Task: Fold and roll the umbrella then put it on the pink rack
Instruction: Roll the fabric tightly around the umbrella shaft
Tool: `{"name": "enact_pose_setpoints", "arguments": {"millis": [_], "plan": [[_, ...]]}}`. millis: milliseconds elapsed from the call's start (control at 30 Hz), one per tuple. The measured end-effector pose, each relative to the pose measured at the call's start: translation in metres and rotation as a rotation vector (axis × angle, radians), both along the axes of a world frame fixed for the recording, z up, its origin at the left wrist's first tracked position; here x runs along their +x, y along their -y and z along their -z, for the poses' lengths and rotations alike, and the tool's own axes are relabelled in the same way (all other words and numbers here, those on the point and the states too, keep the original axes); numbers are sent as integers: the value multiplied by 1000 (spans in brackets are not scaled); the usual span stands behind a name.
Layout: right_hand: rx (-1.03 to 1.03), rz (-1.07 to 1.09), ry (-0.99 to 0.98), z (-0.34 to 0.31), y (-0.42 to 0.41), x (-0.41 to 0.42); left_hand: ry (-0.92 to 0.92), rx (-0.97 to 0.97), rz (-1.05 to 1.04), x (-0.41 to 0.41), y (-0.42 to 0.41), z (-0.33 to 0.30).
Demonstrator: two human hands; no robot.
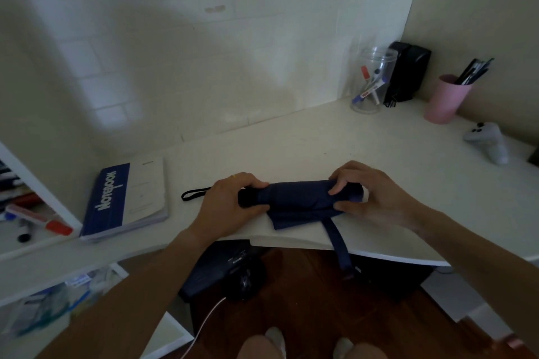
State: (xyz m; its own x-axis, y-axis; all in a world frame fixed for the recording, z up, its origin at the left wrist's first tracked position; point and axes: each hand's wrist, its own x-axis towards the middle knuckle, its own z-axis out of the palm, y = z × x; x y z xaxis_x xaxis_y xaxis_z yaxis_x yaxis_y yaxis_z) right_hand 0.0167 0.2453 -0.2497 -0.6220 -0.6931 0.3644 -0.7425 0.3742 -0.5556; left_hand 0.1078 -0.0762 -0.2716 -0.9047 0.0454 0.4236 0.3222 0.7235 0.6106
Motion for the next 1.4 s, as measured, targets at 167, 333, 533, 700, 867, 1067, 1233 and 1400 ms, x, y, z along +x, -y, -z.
{"name": "enact_pose_setpoints", "arguments": {"millis": [167,333,533,700,867,1067,1233,1400], "plan": [[-31,79,252,-10,-11,3,-122,20,3,3,-9,6],[97,113,12,-8,-8,4,-54,-108,-2,5,-11,-4],[35,72,-293,11,-11,17,211,-292,10,2,-27,-40],[43,108,-415,20,-11,36,171,-435,135,-3,-55,-36],[38,244,-432,28,-8,62,182,-332,167,-2,-55,-21],[104,518,-484,71,5,142,76,-363,141,7,-61,-18],[159,632,-599,100,16,152,2,-364,52,13,-74,-13],[129,477,-689,81,23,150,-160,-430,-4,18,-99,-3]]}}
